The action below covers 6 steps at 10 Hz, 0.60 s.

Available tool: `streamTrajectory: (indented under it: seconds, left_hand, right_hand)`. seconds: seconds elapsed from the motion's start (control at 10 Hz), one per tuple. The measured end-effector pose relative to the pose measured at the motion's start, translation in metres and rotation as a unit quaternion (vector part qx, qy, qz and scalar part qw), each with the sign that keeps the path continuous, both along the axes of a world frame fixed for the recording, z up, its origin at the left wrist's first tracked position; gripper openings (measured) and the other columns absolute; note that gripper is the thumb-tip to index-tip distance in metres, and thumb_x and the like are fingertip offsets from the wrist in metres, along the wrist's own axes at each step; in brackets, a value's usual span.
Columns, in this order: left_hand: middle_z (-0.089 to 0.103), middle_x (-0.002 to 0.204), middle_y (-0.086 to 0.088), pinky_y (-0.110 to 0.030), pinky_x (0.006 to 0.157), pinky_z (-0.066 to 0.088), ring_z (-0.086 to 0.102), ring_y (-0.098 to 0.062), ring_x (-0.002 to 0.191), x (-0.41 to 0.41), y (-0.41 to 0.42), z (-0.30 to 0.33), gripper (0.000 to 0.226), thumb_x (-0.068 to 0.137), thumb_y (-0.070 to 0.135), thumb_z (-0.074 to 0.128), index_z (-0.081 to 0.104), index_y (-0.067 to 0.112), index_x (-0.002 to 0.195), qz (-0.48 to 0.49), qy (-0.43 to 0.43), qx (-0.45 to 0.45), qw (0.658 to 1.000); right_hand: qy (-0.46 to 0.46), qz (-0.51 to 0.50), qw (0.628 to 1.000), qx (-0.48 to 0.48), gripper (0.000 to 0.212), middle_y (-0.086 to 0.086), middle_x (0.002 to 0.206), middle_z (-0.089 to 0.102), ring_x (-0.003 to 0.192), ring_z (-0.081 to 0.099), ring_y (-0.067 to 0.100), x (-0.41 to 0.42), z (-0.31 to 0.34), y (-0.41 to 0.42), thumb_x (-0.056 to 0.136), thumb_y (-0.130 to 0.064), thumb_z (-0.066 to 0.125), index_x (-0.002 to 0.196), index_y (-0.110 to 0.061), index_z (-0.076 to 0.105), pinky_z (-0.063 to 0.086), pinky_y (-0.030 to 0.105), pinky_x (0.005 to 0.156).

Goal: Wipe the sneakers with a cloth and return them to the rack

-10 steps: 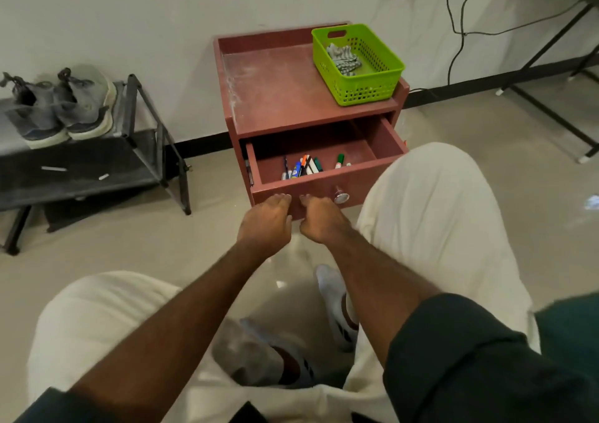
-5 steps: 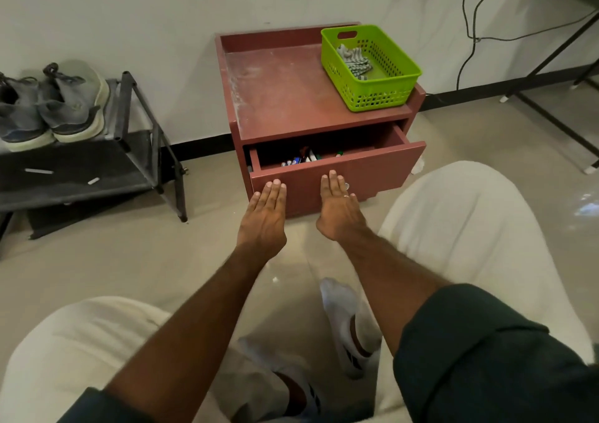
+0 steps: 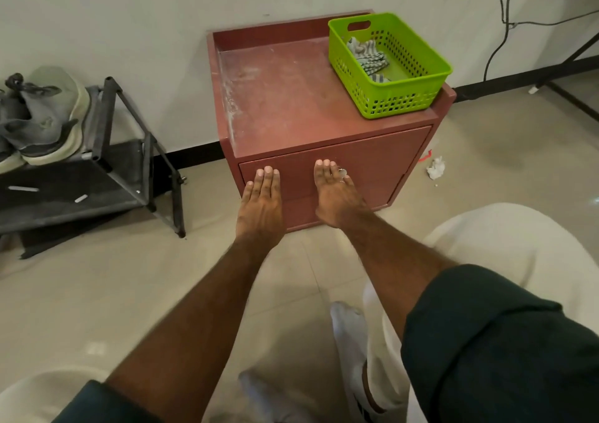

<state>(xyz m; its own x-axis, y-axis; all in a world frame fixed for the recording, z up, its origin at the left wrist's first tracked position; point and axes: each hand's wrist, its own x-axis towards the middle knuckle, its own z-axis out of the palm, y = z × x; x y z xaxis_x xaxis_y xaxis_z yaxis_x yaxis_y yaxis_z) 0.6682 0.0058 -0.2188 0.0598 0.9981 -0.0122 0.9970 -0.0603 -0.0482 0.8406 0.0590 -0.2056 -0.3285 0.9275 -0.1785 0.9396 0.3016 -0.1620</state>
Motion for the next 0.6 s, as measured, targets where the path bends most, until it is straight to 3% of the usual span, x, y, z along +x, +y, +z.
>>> streamTrajectory:
  seconds: [0.4, 0.6]
  left_hand:
    - [-0.018, 0.166, -0.012, -0.043, 0.125, -0.001, -0.015, -0.027, 0.153, 0.0, -0.001, 0.011, 0.093, 0.095, 0.031, 0.051, -0.014, 0.009, 0.157, 0.006, 0.016, -0.051, 0.999]
    - [0.008, 0.168, -0.004, -0.04, 0.125, 0.013, 0.008, -0.02, 0.155, -0.012, -0.009, 0.075, 0.076, 0.098, 0.028, 0.047, 0.006, 0.015, 0.16, -0.025, 0.002, -0.027, 0.999]
  right_hand:
    - [0.024, -0.017, 0.999, -0.025, 0.087, 0.011, 0.165, -0.007, 0.153, -0.004, 0.025, -0.005, -0.002, 0.0, 0.09, -0.015, 0.046, 0.156, -0.007, -0.009, 0.01, 0.045, 0.122]
    - [0.064, -0.009, 0.998, 0.027, 0.065, 0.006, 0.155, 0.036, 0.139, 0.039, 0.027, -0.02, 0.054, -0.013, 0.082, -0.019, 0.057, 0.145, -0.013, 0.041, 0.03, 0.051, 0.114]
